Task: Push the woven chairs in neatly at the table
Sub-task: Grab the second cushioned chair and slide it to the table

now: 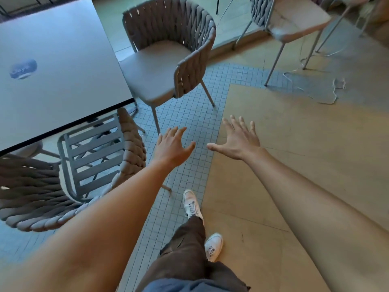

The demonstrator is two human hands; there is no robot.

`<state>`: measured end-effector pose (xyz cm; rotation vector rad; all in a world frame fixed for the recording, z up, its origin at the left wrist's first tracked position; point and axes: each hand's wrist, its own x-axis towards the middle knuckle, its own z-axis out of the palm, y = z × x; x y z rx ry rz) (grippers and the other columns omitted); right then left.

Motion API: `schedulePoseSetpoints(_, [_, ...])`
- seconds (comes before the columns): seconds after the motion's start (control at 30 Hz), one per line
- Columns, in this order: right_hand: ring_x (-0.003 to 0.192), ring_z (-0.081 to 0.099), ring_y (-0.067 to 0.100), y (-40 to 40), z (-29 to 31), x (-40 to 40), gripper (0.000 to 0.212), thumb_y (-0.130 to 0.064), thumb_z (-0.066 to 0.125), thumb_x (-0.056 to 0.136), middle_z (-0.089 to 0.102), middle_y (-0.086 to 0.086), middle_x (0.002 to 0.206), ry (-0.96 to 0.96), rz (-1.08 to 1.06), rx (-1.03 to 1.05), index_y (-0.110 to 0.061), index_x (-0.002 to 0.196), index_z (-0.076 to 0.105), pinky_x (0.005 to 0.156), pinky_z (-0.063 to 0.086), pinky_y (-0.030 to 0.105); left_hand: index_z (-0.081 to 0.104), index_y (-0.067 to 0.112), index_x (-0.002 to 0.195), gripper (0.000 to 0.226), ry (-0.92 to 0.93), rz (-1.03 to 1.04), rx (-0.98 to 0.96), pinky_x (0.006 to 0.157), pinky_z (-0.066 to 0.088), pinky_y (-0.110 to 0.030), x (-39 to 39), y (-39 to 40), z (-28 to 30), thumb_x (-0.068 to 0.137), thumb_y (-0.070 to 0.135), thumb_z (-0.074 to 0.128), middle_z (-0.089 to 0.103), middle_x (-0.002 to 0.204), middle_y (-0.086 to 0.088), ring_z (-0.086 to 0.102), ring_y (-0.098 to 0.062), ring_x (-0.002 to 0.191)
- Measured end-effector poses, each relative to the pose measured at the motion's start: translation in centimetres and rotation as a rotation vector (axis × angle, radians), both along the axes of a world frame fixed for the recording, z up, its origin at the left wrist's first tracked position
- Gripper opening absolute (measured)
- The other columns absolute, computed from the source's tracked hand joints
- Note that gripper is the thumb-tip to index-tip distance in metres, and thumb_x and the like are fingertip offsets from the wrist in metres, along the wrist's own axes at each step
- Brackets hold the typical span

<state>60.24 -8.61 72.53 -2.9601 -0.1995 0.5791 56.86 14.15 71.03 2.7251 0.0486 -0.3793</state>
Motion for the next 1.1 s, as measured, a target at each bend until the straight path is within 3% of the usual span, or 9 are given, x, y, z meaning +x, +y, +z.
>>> schedulePoseSetpoints(0.77, [0.155, -0.006, 0.027, -0.7, 1.0, 30.0, 0.12, -0.1, 0.032, 0.067, 0.0, 0.002, 0.17, -0.06, 0.048, 0.03, -0.032, 0.161, 0.004, 0.121, -0.008, 0.056, 0.032, 0.026, 0.157, 0.072, -0.044, -0.004, 0.036, 0.124, 0.016, -0.052, 31.2, 0.0, 1.7, 0.096, 0.062, 0.048, 0.032, 0.163, -0.008, 0.026, -0.026, 0.151])
schedulePoseSetpoints(1.1, [0.155, -0.006, 0.029, -4.5, 0.2, 42.3, 0.117, -0.097, 0.036, 0.072, -0.002, 0.004, 0.17, -0.061, 0.238, 0.024, -0.03, 0.162, 0.002, 0.121, -0.008, 0.058, 0.033, 0.028, 0.155, 0.071, -0.045, 0.055, 0.091, 0.121, 0.023, -0.053, 40.3, -4.5, 1.3, 0.094, 0.06, 0.051, 0.039, 0.156, -0.005, 0.034, -0.026, 0.145])
